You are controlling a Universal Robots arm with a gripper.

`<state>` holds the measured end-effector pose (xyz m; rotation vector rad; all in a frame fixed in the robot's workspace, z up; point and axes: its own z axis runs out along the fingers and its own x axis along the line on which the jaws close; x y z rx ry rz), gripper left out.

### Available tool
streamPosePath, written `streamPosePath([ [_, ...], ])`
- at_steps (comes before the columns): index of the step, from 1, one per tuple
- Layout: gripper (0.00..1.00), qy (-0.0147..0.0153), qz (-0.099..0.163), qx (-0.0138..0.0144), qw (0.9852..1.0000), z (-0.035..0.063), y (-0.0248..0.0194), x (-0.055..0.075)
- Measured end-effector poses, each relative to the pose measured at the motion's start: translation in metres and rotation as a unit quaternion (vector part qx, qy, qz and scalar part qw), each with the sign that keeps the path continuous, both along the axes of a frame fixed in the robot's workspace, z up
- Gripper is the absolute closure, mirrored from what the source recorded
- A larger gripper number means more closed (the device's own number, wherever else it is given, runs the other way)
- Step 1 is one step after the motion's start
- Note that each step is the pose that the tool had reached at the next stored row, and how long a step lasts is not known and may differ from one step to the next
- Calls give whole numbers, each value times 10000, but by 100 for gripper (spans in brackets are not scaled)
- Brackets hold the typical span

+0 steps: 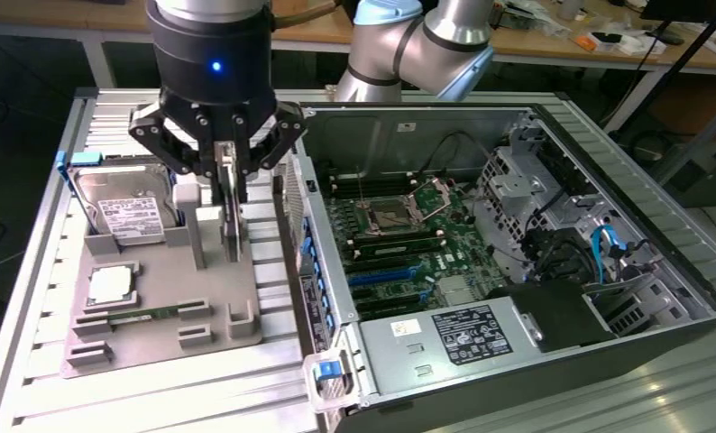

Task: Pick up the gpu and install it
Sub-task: 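Pick up the gpu and move the gpu toward the slot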

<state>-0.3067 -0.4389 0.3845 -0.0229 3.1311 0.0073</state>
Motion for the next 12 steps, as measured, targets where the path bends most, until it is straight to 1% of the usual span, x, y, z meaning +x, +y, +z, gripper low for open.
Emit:
streamPosePath([
  [9, 73, 0, 0, -4, 10000, 354, 0, 0],
  [12, 73, 0, 0, -5, 10000, 451, 0, 0],
])
